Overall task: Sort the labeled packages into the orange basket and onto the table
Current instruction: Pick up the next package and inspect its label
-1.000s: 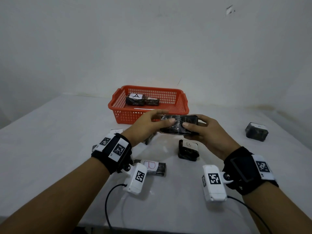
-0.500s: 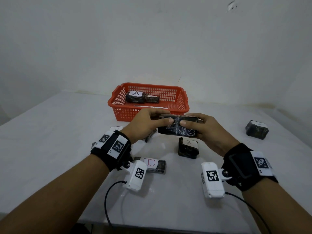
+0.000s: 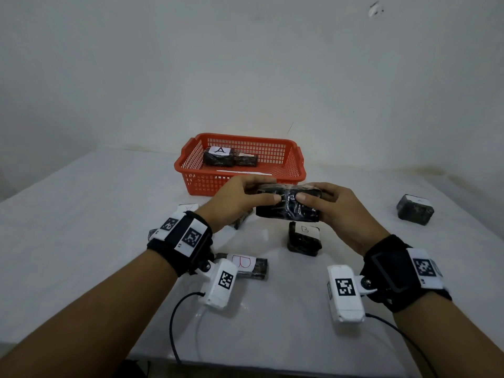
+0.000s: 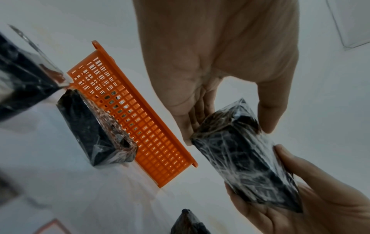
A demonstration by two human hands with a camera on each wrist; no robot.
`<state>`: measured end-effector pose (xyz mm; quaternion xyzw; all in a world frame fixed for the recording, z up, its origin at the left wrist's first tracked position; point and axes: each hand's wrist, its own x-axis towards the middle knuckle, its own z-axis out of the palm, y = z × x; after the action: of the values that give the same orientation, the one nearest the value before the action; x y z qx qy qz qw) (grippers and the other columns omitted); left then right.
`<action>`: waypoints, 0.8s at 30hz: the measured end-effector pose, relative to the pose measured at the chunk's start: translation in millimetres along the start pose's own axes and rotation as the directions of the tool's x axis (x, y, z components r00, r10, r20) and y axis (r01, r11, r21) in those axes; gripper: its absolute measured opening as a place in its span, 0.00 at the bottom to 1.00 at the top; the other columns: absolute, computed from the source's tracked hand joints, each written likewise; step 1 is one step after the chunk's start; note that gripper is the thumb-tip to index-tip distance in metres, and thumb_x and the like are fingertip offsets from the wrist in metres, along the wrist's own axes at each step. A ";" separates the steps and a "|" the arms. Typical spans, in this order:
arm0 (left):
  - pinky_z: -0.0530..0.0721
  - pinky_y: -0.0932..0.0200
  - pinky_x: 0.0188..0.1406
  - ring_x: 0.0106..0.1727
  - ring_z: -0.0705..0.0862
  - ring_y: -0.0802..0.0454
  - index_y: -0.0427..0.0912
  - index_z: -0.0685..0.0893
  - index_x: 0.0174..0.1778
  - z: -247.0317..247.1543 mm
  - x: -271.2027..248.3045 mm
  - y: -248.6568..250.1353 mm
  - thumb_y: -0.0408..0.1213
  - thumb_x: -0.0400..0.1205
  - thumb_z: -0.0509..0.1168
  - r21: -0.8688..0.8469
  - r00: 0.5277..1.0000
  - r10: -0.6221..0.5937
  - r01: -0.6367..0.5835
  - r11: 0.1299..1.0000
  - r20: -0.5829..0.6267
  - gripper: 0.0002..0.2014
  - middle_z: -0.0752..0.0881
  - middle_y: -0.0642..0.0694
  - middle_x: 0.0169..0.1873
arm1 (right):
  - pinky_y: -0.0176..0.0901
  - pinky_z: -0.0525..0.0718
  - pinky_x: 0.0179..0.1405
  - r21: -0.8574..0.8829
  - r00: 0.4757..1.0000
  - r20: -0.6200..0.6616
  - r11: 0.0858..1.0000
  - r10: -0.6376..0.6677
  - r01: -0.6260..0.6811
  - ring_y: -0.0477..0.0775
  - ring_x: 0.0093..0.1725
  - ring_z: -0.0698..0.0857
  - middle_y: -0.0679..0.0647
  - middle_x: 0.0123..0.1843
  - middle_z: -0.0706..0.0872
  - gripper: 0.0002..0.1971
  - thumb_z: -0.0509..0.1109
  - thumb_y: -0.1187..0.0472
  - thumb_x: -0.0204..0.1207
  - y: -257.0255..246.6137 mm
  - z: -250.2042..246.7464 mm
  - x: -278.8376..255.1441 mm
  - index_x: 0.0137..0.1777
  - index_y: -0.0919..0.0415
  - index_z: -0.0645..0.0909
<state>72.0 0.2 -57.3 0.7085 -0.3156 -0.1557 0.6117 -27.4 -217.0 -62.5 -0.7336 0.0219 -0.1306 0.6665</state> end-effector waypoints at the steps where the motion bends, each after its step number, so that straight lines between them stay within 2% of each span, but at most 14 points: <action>1: 0.85 0.40 0.73 0.65 0.91 0.46 0.40 0.84 0.73 -0.4 0.6 -0.6 0.37 0.79 0.79 -0.001 1.000 -0.005 0.005 1.000 0.017 0.26 0.92 0.43 0.63 | 0.60 0.88 0.69 0.004 1.000 -0.002 1.000 -0.001 0.001 0.60 0.60 0.94 0.58 0.58 0.96 0.27 0.84 0.52 0.66 -0.6 -0.2 0.1 0.64 0.64 0.88; 7: 0.88 0.40 0.69 0.63 0.92 0.48 0.40 0.86 0.70 -1.3 1.1 -1.4 0.31 0.75 0.82 0.062 0.999 0.031 -0.030 0.998 -0.013 0.26 0.93 0.43 0.61 | 0.63 0.87 0.72 0.016 1.000 -0.001 1.000 0.013 -0.013 0.59 0.63 0.93 0.58 0.62 0.94 0.32 0.86 0.52 0.64 0.8 2.5 -0.1 0.68 0.62 0.86; 11: 0.86 0.29 0.67 0.64 0.91 0.43 0.45 0.85 0.71 -2.6 -1.9 -2.8 0.35 0.74 0.84 0.071 1.000 0.011 -0.013 0.997 0.024 0.29 0.92 0.45 0.63 | 0.58 0.88 0.70 -0.044 0.999 -0.041 0.999 -0.020 0.018 0.53 0.63 0.93 0.53 0.61 0.94 0.29 0.86 0.53 0.63 -1.3 1.7 -3.3 0.65 0.58 0.88; 15: 0.90 0.49 0.66 0.64 0.90 0.52 0.40 0.84 0.70 -1.6 -1.4 0.6 0.25 0.73 0.82 0.088 0.999 0.038 -0.038 0.995 0.002 0.28 0.92 0.46 0.61 | 0.54 0.90 0.67 -0.020 0.998 -0.052 0.999 -0.035 0.034 0.54 0.65 0.92 0.56 0.63 0.93 0.28 0.86 0.54 0.63 -0.9 3.3 -3.6 0.64 0.57 0.88; 17: 0.90 0.55 0.63 0.64 0.90 0.52 0.40 0.83 0.70 -1.1 -2.0 1.4 0.24 0.73 0.81 0.080 0.999 0.047 -0.046 0.996 -0.010 0.29 0.91 0.46 0.61 | 0.51 0.91 0.62 0.073 1.000 -0.030 0.997 0.003 -0.001 0.60 0.67 0.91 0.60 0.65 0.92 0.26 0.82 0.53 0.70 -3.1 5.4 -4.7 0.68 0.61 0.86; 20: 0.89 0.53 0.65 0.66 0.89 0.51 0.39 0.82 0.71 -3.2 -1.6 -2.5 0.22 0.73 0.80 0.017 1.000 0.020 -0.020 1.000 -0.008 0.30 0.90 0.44 0.64 | 0.51 0.93 0.57 0.184 0.997 0.019 0.979 0.081 -0.083 0.66 0.69 0.89 0.64 0.69 0.90 0.17 0.66 0.54 0.88 -9.2 5.7 -8.2 0.68 0.64 0.88; 22: 0.88 0.50 0.68 0.68 0.88 0.49 0.41 0.82 0.71 -4.3 -0.2 -4.3 0.22 0.73 0.80 0.033 1.000 0.005 -0.006 0.999 0.013 0.31 0.89 0.45 0.65 | 0.55 0.93 0.58 0.223 0.994 0.001 0.969 0.105 -0.103 0.72 0.71 0.87 0.67 0.70 0.88 0.16 0.61 0.61 0.91 -10.4 2.6 -8.3 0.67 0.64 0.89; 24: 0.89 0.48 0.67 0.67 0.88 0.50 0.45 0.83 0.70 -4.0 1.4 -6.0 0.25 0.72 0.82 0.124 0.999 0.000 -0.005 0.992 0.036 0.31 0.89 0.48 0.65 | 0.57 0.92 0.60 0.163 0.997 -0.019 0.985 0.069 -0.065 0.74 0.69 0.87 0.68 0.68 0.89 0.15 0.62 0.68 0.89 -9.5 0.1 -6.2 0.69 0.65 0.87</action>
<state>77.0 2.6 -62.1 0.7418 -0.3363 -0.1476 0.5611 -34.7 -214.6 -54.2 -0.6743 0.0439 -0.1186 0.7276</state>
